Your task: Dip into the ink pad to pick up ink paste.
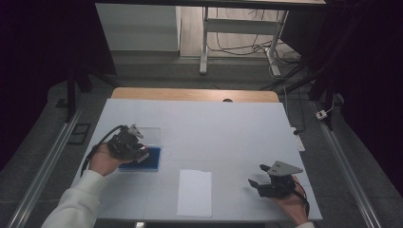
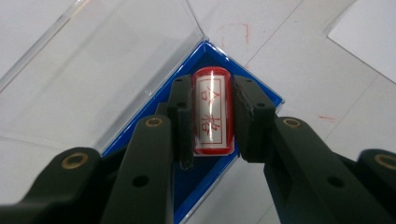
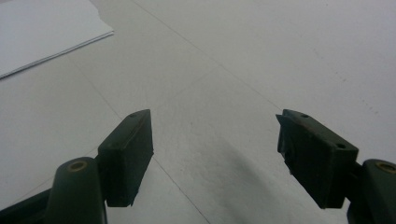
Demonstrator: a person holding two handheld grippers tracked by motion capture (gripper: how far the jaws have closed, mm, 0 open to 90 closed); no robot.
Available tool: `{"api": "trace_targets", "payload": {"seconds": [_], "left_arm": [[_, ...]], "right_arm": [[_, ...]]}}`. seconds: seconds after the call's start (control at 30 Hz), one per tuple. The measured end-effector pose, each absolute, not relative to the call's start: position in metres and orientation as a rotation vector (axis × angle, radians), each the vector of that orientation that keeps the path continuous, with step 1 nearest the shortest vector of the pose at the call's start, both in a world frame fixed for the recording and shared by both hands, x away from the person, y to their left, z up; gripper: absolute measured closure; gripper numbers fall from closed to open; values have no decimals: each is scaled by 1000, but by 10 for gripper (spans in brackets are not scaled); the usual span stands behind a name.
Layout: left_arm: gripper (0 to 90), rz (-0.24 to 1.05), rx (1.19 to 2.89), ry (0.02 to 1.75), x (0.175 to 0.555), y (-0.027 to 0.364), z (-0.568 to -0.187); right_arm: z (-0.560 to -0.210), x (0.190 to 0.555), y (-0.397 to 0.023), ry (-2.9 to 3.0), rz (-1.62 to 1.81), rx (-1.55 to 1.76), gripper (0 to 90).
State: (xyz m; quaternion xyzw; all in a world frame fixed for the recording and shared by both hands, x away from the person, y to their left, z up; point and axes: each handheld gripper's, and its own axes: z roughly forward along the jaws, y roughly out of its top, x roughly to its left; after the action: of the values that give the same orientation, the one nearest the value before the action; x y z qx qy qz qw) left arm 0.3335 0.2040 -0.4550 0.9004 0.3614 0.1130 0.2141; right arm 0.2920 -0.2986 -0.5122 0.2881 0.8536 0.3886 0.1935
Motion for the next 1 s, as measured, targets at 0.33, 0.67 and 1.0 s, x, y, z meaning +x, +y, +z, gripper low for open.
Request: {"api": "trace_targets", "payload": {"seconds": [0.33, 0.67, 1.0], "left_arm": [[699, 302, 2523, 1014, 336, 202, -462], [698, 343, 2516, 1024, 337, 204, -464], [698, 326, 2517, 1037, 337, 207, -471]], "right_arm": [[-513, 292, -299, 2402, 1083, 807, 265], [-513, 292, -299, 2410, 1082, 806, 265], [-514, 292, -299, 2415, 1077, 804, 265]]}}
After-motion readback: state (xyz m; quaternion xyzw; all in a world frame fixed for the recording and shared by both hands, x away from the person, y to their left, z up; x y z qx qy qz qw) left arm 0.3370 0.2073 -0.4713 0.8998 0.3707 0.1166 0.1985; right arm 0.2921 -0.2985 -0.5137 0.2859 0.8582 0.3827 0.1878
